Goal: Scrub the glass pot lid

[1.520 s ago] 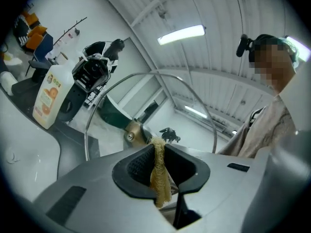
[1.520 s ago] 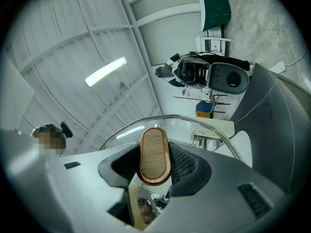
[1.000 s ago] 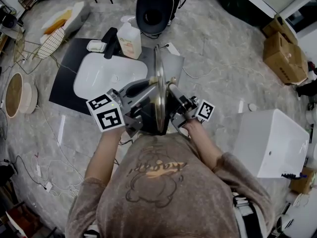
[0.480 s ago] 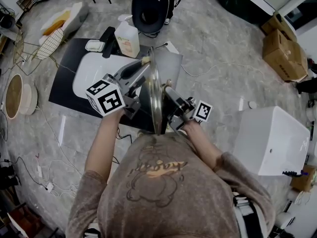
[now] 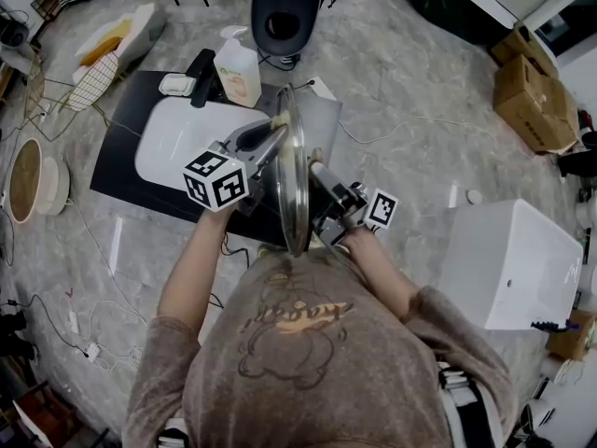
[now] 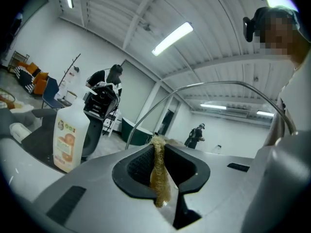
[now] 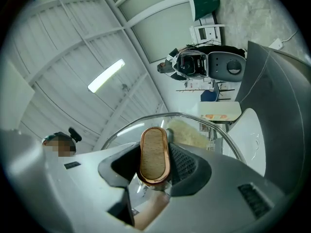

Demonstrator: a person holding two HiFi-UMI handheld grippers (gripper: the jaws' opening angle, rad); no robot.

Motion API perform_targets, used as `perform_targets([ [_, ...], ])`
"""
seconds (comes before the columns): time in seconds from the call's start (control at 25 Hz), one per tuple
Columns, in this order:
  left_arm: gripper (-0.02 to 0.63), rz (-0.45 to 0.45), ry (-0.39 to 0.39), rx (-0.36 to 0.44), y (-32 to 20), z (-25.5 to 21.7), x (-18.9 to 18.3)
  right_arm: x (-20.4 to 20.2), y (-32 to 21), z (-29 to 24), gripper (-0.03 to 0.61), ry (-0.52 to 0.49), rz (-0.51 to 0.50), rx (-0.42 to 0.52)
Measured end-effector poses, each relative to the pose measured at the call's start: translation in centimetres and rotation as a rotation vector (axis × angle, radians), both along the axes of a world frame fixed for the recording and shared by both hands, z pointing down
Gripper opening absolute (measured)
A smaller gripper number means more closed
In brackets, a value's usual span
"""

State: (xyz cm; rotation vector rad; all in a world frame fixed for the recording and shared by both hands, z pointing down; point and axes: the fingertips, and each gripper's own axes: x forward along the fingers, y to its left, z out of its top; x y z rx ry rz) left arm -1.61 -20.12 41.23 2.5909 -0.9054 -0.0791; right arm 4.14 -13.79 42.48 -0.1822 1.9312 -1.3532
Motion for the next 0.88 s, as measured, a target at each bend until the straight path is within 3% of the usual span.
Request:
perform_targets([
  [0.36, 0.072, -0.014, -0.092, -0.105, 0.9, 6.0, -0.4, 0.0, -0.4, -1.0, 0.176, -0.013, 0.001, 0.029],
  [0.6, 0.072, -0.019, 0.008, -0.314, 2.7, 8.8, -0.1, 0.0, -0.5, -0.8, 0.176, 0.01, 0.006, 0.039],
  [0.88, 0.072, 0.047, 0.129, -0.476, 5.4, 8.8, 1.0, 0.1, -0.7, -0.1, 0.176, 0.035, 0.014, 0.037],
])
